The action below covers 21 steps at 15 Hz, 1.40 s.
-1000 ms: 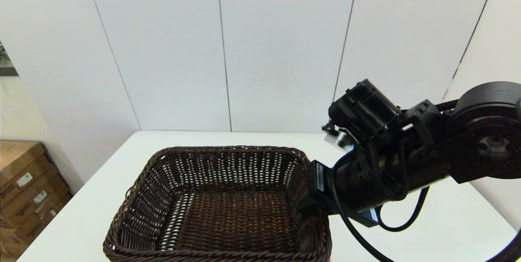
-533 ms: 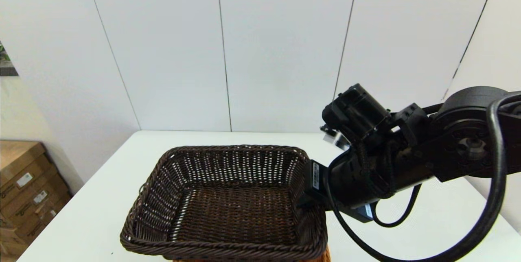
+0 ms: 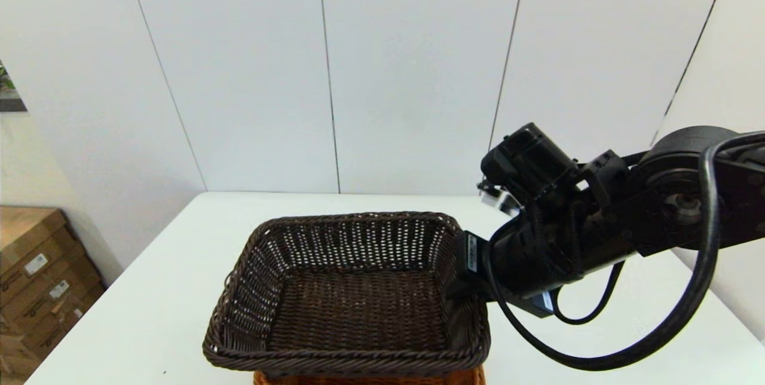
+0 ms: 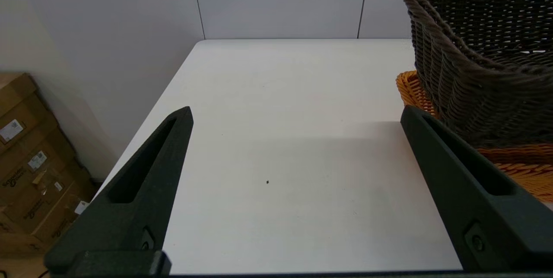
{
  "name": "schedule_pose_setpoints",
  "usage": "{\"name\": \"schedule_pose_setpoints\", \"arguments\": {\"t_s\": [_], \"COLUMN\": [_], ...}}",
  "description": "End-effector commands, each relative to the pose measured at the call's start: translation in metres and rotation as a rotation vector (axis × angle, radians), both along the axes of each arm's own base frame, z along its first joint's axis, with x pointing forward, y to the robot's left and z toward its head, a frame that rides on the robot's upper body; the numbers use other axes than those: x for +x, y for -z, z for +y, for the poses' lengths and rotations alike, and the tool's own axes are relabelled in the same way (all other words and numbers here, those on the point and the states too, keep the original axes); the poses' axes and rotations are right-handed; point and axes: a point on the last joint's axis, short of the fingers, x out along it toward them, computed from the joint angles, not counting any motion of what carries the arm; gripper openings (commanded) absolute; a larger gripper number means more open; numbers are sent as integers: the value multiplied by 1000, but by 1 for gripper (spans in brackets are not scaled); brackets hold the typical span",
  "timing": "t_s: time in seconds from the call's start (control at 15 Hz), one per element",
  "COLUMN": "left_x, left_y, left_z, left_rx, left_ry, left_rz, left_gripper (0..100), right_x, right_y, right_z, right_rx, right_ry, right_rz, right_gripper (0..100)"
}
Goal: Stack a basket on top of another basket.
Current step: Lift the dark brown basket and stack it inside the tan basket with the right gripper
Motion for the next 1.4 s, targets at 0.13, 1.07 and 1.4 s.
{"name": "schedule_pose_setpoints", "arguments": {"t_s": [0.13,1.07,1.4], "left_x": [0,0,0], "left_y": [0,0,0], "left_z": [0,0,0], "left_rx": [0,0,0], "left_ry": [0,0,0], "left_rz": [-1,-1,-1], "left_gripper": [100,100,100], "right_x": [3,9,10], "right_y": [4,17,19], "right_z": [-5,-1,1], "right_rx": [-9,-21,-23], "right_ry": [12,8,6], "right_rz": [11,22,26], "right_gripper": [0,0,0]}}
